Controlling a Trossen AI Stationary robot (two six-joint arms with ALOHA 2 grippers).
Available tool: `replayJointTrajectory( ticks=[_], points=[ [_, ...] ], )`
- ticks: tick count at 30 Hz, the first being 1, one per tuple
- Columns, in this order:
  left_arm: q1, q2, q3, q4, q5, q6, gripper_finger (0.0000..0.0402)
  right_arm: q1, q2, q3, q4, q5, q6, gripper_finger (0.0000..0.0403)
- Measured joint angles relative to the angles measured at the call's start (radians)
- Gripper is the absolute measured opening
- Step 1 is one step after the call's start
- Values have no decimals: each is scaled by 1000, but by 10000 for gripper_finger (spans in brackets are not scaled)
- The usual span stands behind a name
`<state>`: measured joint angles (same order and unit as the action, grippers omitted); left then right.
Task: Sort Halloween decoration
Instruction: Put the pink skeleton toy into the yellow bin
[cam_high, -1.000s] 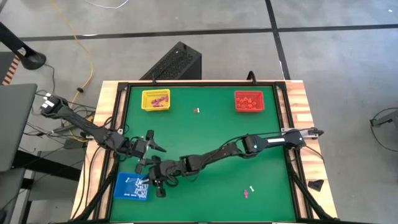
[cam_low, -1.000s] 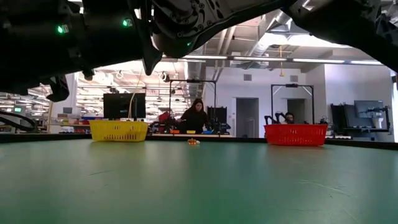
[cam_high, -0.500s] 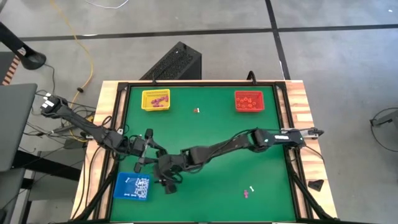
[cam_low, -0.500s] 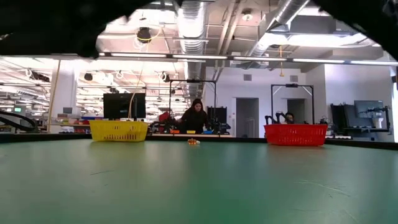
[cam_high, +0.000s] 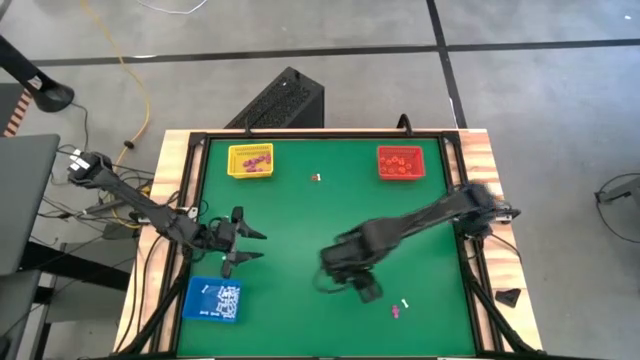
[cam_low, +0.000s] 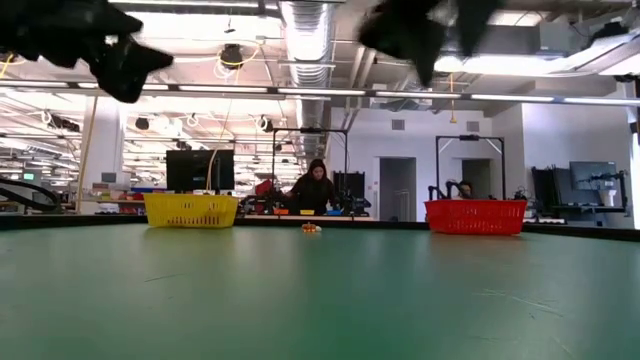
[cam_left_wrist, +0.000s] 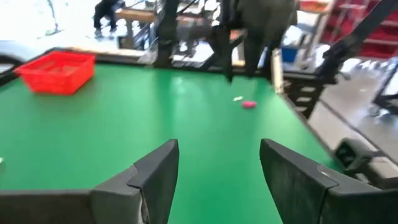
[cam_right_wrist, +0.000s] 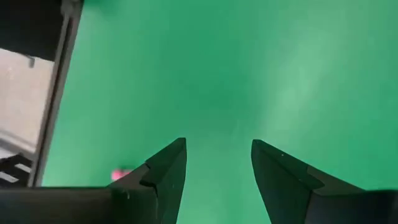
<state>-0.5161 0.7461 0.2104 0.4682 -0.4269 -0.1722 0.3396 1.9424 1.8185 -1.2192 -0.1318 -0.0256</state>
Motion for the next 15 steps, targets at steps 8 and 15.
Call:
replayJointTrajectory(
  ticks=[8, 15],
  points=[
    [191, 362, 70, 348, 90, 97, 215, 53, -558, -795, 667, 252, 249, 203],
    [366, 761, 349, 351, 559, 27, 215, 115, -962, -1224, 1186, 548, 259, 202]
  ],
)
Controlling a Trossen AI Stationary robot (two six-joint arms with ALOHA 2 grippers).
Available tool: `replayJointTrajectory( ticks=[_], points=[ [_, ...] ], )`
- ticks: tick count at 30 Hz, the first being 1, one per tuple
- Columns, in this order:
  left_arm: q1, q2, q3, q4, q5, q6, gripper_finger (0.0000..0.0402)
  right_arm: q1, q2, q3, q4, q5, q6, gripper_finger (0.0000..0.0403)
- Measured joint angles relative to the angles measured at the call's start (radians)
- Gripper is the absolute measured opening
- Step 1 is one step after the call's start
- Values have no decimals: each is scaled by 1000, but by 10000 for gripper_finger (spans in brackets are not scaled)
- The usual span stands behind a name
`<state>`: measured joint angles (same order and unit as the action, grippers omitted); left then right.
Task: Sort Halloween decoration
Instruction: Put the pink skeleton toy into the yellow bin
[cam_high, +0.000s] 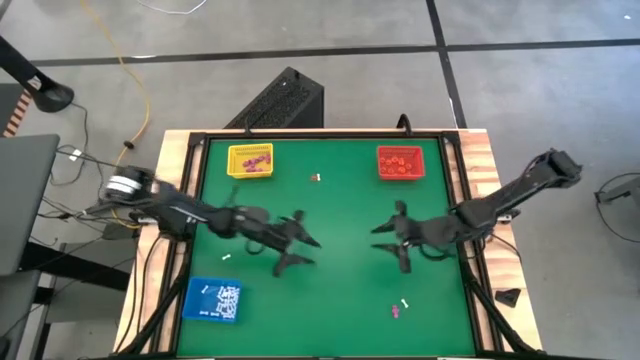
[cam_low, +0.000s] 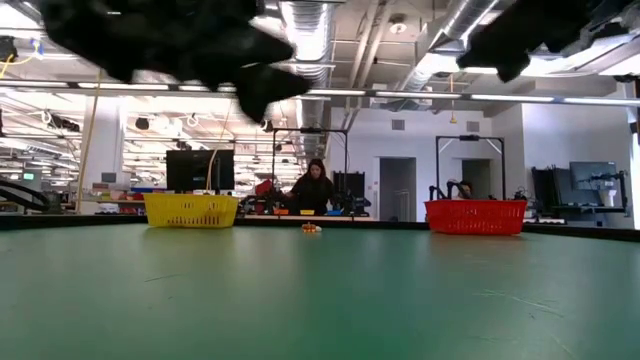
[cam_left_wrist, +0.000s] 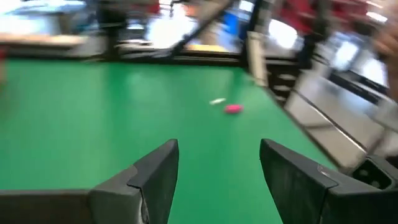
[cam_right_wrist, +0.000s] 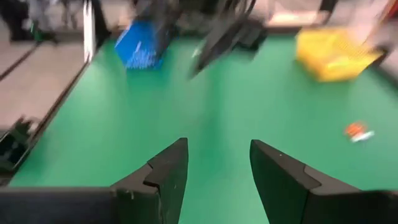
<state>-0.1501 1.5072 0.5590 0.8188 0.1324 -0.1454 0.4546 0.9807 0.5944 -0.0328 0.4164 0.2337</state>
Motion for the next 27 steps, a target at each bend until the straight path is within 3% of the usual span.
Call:
replayJointTrajectory(
  ticks=[8, 16, 22, 27],
  points=[
    [-57, 483, 522, -4, 221, 165, 215, 12, -287, -86, 23, 222, -28, 202],
    [-66, 868, 994, -85, 314, 144, 215, 64, -348, -126, 11, 319, -21, 202],
    [-66, 1045, 1262, -238, 394, 177, 215, 90, -347, -126, 11, 320, -21, 202],
    [-66, 1130, 1398, -338, 413, 247, 215, 109, -346, -126, 8, 320, -22, 202]
  ],
)
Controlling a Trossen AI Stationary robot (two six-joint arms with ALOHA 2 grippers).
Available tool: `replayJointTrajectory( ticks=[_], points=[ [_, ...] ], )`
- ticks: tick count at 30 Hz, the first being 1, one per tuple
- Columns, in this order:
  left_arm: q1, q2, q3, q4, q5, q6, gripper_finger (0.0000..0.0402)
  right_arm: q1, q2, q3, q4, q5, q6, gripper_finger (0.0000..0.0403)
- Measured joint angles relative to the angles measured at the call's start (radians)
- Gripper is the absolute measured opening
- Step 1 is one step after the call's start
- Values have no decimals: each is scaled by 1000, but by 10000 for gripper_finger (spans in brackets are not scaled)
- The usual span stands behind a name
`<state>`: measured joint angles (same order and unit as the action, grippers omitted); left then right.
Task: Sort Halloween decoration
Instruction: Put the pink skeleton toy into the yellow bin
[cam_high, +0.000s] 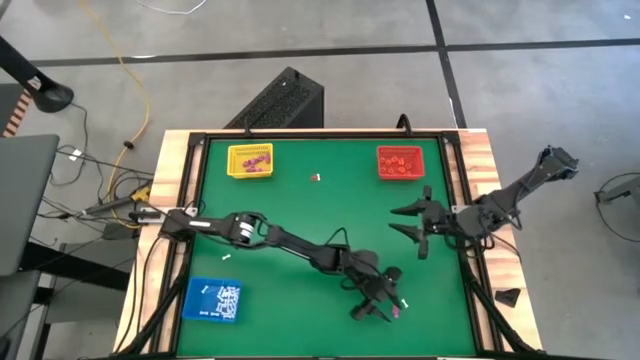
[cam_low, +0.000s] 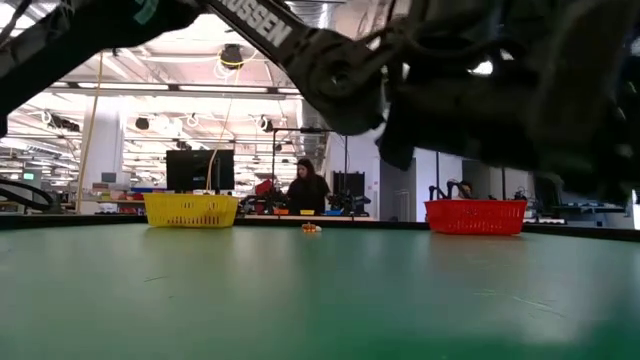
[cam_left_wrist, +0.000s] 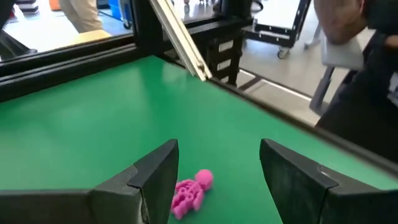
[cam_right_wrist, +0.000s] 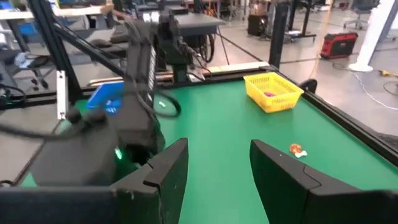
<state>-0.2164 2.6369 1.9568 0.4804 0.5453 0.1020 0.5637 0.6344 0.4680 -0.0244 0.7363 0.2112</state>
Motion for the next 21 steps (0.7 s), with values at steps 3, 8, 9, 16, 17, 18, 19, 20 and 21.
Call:
replayJointTrajectory(
  ticks=[3, 8, 9, 16, 17, 18, 19, 20, 21],
  points=[
    [-4, 48, 60, -30, -7, 25, 215, 1, -1, 1, 1, 0, -2, 202],
    [-8, 85, 97, -64, -24, 37, 215, -6, 0, 1, 2, 0, -2, 202],
    [-8, 85, 97, -75, -28, 40, 215, -9, 1, 1, -1, -1, -2, 202],
    [-6, 83, 96, -119, -72, 61, 215, -11, 1, 1, 2, 0, -1, 202],
    [-6, 82, 96, -140, -96, 67, 215, -11, 1, 1, 3, 0, -1, 202],
    [-6, 81, 95, -152, -102, 75, 215, -11, 2, 1, 3, 0, -1, 202],
    [-6, 81, 95, -157, -105, 77, 215, -11, 2, 1, 3, -1, -1, 202],
    [-6, 81, 95, -156, -105, 76, 215, -11, 3, 1, 2, 0, 0, 202],
    [-6, 81, 95, -156, -106, 73, 215, -11, 6, 1, 3, 0, 1, 202]
  ],
)
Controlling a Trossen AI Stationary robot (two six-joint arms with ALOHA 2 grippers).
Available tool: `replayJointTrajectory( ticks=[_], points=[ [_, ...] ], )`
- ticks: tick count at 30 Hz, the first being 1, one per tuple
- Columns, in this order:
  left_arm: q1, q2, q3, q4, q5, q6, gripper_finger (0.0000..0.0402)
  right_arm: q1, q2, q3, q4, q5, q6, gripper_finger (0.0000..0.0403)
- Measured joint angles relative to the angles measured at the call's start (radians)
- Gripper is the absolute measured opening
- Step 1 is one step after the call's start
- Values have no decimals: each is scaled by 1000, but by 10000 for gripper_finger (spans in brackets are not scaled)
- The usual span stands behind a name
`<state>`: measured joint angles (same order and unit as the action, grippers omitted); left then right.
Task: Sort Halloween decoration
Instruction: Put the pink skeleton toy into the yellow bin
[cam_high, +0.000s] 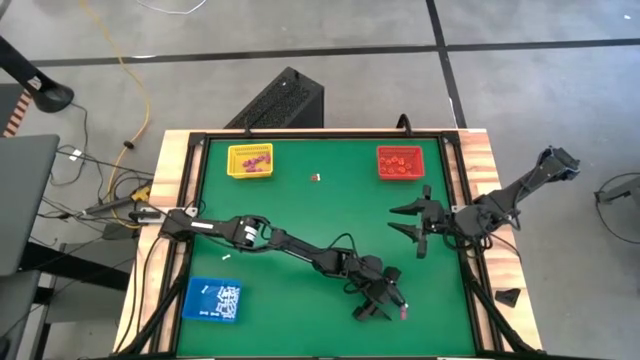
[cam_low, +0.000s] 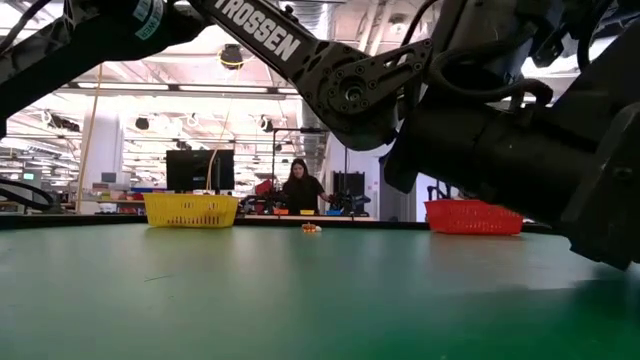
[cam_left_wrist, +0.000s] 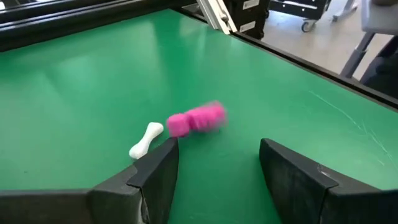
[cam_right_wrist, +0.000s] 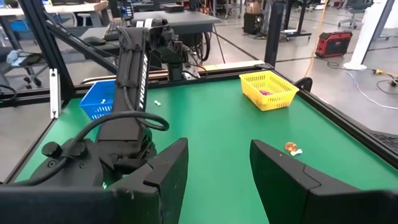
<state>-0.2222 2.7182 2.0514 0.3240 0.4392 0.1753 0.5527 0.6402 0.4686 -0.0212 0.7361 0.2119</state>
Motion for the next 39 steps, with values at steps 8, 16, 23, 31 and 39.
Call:
replayJointTrajectory(
  ticks=[8, 16, 23, 31, 39],
  points=[
    [-3, 0, 0, 20, 9, -17, 215, -12, 3, 0, 0, 3, 0, 202],
    [-4, 2, -2, 98, -2, -23, 215, -12, 3, 0, 0, 3, 0, 202],
    [-17, 2, 0, 157, -52, 54, 215, -12, 3, 0, 0, 1, -1, 202],
    [-20, 2, 39, 130, -110, 98, 215, -12, 3, 0, 14, 0, -1, 202],
    [-25, 186, 306, 51, -50, 83, 215, -12, 3, 1, 68, -2, -10, 202]
  ],
)
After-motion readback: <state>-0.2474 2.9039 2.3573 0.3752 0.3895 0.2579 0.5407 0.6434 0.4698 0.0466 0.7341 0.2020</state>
